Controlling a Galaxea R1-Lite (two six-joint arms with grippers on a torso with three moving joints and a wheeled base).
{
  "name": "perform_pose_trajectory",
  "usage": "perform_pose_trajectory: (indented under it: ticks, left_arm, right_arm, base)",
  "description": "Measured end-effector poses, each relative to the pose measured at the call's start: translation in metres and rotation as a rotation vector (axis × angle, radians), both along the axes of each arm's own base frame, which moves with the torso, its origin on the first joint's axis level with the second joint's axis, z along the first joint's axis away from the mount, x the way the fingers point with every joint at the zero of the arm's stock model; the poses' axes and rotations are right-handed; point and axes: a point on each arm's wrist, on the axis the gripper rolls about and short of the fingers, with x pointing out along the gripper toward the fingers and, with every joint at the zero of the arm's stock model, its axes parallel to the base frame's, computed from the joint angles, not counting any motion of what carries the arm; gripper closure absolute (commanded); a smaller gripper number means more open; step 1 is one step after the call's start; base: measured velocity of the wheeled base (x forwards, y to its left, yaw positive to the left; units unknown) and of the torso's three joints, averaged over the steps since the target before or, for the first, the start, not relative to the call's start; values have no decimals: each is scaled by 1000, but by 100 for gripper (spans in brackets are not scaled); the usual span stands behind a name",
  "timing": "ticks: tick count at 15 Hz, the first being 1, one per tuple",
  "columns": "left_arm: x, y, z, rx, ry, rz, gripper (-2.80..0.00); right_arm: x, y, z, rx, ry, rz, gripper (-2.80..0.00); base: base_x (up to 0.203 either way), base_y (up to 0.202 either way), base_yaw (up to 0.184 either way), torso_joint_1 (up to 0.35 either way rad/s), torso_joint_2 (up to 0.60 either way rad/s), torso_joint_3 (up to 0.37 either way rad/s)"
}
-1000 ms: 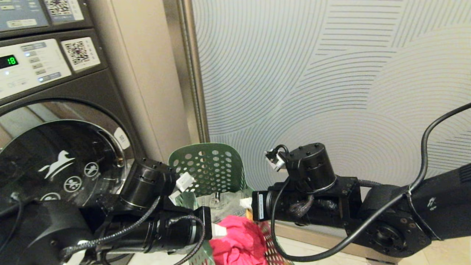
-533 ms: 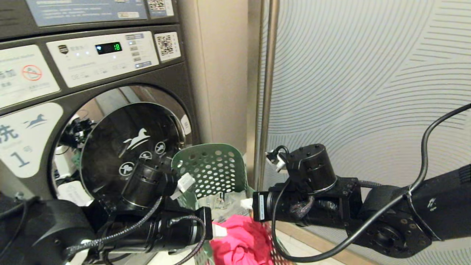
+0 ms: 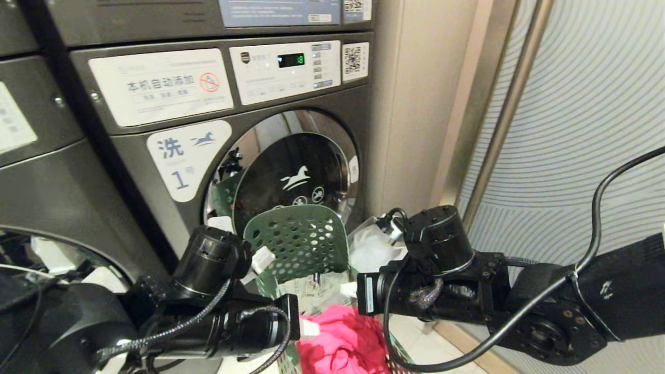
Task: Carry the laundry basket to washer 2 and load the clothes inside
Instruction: Pick up the clothes basket and put it beside the washing machine
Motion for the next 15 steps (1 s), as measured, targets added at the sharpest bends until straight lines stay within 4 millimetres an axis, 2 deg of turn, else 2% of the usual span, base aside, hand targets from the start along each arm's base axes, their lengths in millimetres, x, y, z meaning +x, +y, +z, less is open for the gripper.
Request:
perform_pose_trajectory:
  ticks: [12, 15]
  left_arm:
    - [0, 0, -2, 8, 8, 1, 0]
    - [-1, 1, -4, 12, 12, 2, 0]
  right_arm:
    - [-1, 0, -2, -5, 5, 1, 0]
    - [-2, -1, -3, -12, 2, 6, 0]
  base:
    - [2, -8, 176, 2, 2, 3]
    - [2, -4, 110, 2, 2, 3]
